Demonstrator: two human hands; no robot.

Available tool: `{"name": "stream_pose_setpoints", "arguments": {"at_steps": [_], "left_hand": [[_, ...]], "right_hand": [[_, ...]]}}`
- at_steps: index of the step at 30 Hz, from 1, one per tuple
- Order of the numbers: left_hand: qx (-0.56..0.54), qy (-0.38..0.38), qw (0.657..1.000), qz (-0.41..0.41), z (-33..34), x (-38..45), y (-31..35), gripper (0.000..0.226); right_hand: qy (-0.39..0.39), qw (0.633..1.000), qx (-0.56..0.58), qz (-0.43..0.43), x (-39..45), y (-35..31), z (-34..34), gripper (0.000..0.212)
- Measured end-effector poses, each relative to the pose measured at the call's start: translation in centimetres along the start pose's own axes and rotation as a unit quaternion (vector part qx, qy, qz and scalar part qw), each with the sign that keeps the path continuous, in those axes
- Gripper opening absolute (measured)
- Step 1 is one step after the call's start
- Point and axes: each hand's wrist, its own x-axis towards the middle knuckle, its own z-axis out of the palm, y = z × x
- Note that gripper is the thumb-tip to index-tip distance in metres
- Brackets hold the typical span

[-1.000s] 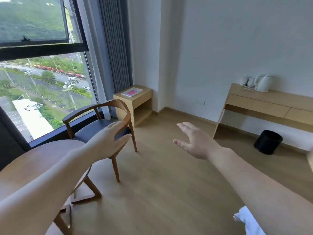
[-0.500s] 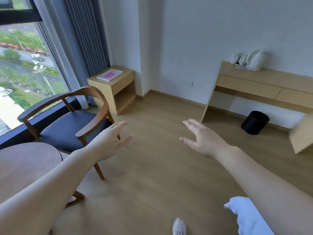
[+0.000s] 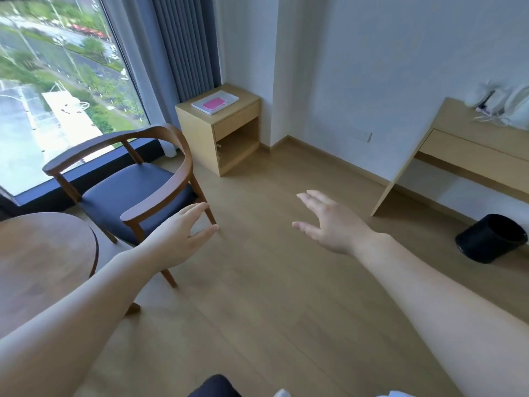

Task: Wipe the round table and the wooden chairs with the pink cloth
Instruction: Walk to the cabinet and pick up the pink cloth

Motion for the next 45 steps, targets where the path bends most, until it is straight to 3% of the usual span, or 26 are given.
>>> {"name": "stream_pose_setpoints", "arguments": {"at_steps": [11,21,29,45], "left_hand": [[-0.003,0.033,0.998,-0.048,-1.3,12.5,-3.4,0.067],[0.003,-0.044,0.999,-0.007,-1.3,33.4,-5.7,0.068],[0.021,-0.09,0.996,0.013,0.9,44.1,-4.9,0.067],[0.021,-0.069,0.99,-0.117,3.2,61.0,1.0,0.068]], "right_hand": [[-0.033,0.999,-0.013,-0.034,14.6,1.8,-0.4,0.07],[-0.042,0.997,-0.013,0.06,28.1,7.8,-1.8,0.069],[-0.049,0.994,0.003,0.099,35.8,13.7,-3.3,0.065],[-0.118,0.992,-0.022,-0.044,59.4,28.3,-10.0,0.067]]}}
